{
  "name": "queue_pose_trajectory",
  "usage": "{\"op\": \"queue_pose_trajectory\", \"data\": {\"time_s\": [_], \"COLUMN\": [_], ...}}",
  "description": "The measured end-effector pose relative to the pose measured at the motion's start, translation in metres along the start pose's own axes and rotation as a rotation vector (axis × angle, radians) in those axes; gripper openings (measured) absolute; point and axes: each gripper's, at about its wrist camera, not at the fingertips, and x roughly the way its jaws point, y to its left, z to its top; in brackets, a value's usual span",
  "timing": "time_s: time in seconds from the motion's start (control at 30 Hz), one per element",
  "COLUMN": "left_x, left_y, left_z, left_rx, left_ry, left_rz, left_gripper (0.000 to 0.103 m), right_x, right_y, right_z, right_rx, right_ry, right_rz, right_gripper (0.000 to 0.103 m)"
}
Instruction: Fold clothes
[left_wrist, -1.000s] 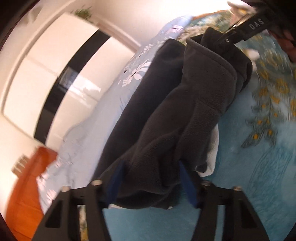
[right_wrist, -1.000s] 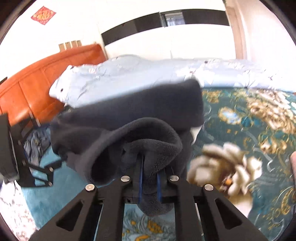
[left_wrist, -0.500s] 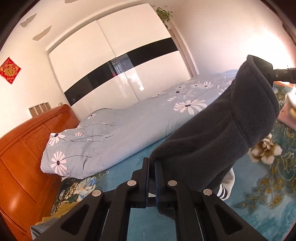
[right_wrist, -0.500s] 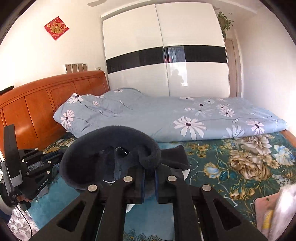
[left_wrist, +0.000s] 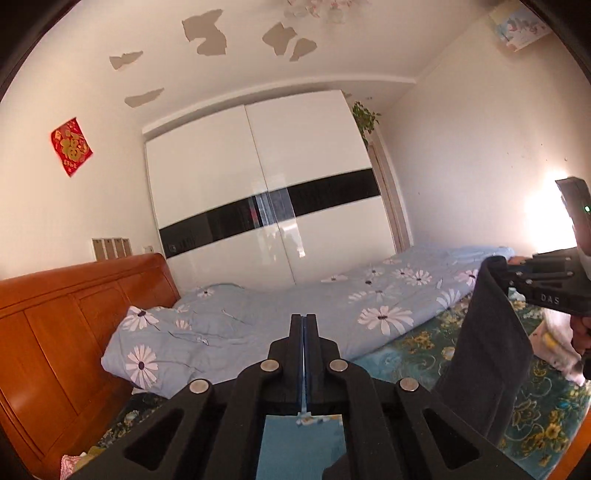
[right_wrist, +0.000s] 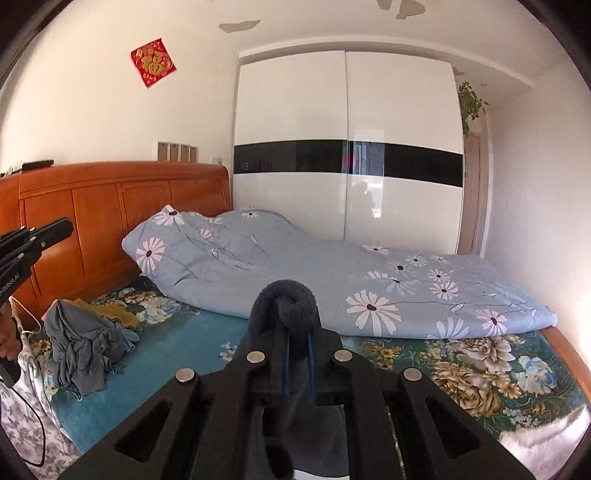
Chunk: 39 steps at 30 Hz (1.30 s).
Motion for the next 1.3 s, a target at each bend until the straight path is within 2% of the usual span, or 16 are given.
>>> {"op": "queue_pose_trajectory", "data": {"time_s": [0.13, 0.27, 0.3, 0.33, 0.37, 0.4, 0.47, 0.57, 0.73, 0.8, 0.93, 0.97, 1.0, 1.03, 1.1, 1.3], "left_x": [0.029, 0.04, 0.041, 0.042, 0.044, 0.045, 0.049, 0.059, 0.07, 0.07, 0.083, 0.088, 0.09, 0.091, 0.092, 0.078], "left_y": [-0.034, -0.081, -0.094, -0.106, -0.117, -0.128, -0.146, -0.16, -0.195, -0.208, -0.217, -0.21, -0.199, -0.189, -0.17, -0.11], "left_z": [-0.064, -0.108, -0.117, -0.122, -0.128, -0.132, -0.136, -0.14, -0.145, -0.146, -0.155, -0.156, -0.156, -0.154, -0.147, -0.1], "left_rx": [-0.015, -0.085, -0.097, -0.105, -0.112, -0.111, -0.101, -0.107, -0.077, -0.028, 0.041, 0.013, -0.039, -0.078, -0.12, -0.181], "left_ry": [0.131, 0.231, 0.253, 0.27, 0.287, 0.288, 0.29, 0.297, 0.31, 0.296, 0.296, 0.313, 0.323, 0.329, 0.332, 0.229], "left_rz": [-0.09, -0.204, -0.221, -0.235, -0.249, -0.249, -0.227, -0.154, -0.134, -0.11, 0.017, 0.021, 0.006, 0.0, 0.03, 0.135], "left_gripper": [0.004, 0.005, 0.014, 0.034, 0.046, 0.057, 0.059, 0.073, 0.078, 0.08, 0.079, 0.078, 0.066, 0.042, 0.014, 0.012], "right_x": [0.025, 0.036, 0.038, 0.041, 0.043, 0.044, 0.044, 0.041, 0.037, 0.035, 0.029, 0.027, 0.025, 0.024, 0.02, -0.002], "right_y": [-0.002, 0.001, 0.002, 0.003, 0.003, 0.003, 0.001, -0.005, -0.012, -0.015, -0.022, -0.023, -0.024, -0.025, -0.025, -0.023], "right_z": [-0.001, 0.011, 0.013, 0.013, 0.013, 0.013, 0.011, 0.007, 0.004, 0.002, 0.002, 0.002, 0.001, 0.001, 0.002, 0.013], "right_rx": [0.019, 0.033, 0.033, 0.034, 0.038, 0.042, 0.047, 0.057, 0.088, 0.091, 0.1, 0.101, 0.101, 0.097, 0.095, 0.104], "right_ry": [0.026, 0.018, 0.017, 0.017, 0.017, 0.017, 0.017, 0.016, 0.017, 0.019, 0.015, 0.015, 0.016, 0.016, 0.017, -0.026], "right_rz": [0.005, 0.01, 0.012, 0.015, 0.021, 0.029, 0.035, 0.042, 0.063, 0.061, 0.056, 0.055, 0.053, 0.048, 0.037, 0.004], "right_gripper": [0.008, 0.008, 0.008, 0.008, 0.008, 0.008, 0.008, 0.008, 0.008, 0.008, 0.008, 0.008, 0.008, 0.008, 0.008, 0.008]}}
